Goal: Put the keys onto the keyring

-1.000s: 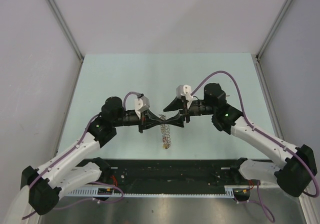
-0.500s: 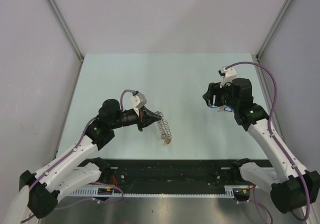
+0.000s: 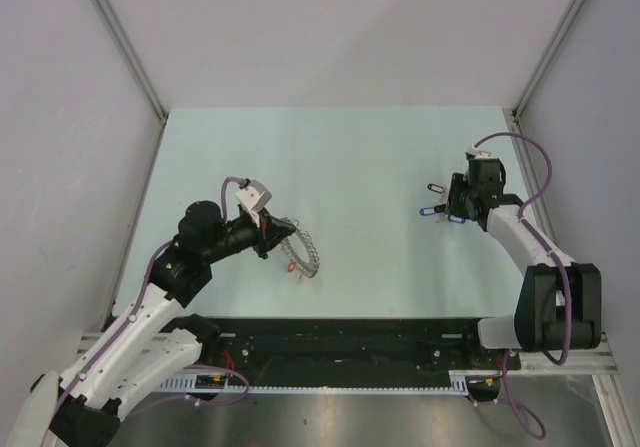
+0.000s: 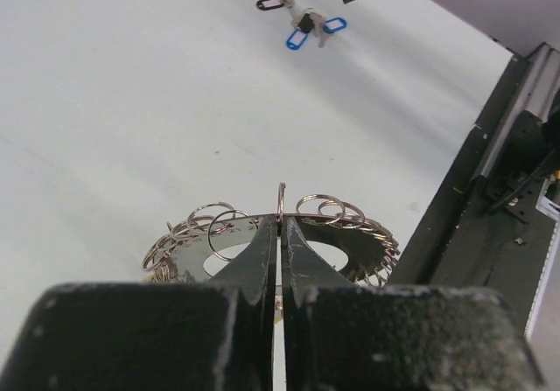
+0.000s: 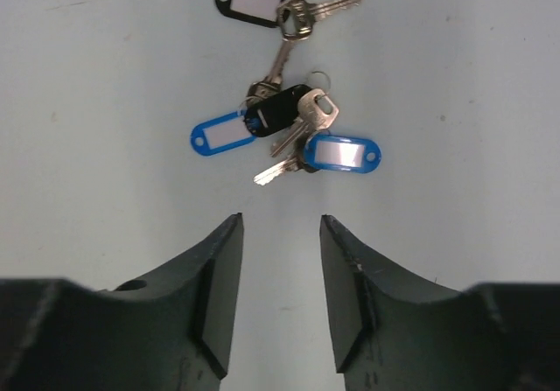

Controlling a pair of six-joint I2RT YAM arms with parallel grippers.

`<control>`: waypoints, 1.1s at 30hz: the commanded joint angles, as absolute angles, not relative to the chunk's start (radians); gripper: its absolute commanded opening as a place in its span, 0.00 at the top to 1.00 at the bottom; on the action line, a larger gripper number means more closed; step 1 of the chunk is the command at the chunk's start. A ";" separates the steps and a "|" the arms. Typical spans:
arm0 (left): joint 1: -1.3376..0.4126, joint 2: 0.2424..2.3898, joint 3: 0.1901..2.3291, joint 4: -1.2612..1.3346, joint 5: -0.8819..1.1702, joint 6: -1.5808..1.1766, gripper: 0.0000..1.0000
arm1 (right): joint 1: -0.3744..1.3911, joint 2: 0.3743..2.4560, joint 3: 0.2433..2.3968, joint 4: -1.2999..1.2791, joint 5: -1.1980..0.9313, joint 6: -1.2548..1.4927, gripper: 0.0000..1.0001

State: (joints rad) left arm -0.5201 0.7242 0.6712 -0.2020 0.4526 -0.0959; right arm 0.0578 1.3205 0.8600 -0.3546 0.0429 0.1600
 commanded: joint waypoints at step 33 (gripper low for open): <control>-0.511 0.663 0.706 -0.229 0.272 -0.046 1.00 | 0.034 1.675 0.930 -0.112 0.195 0.250 0.97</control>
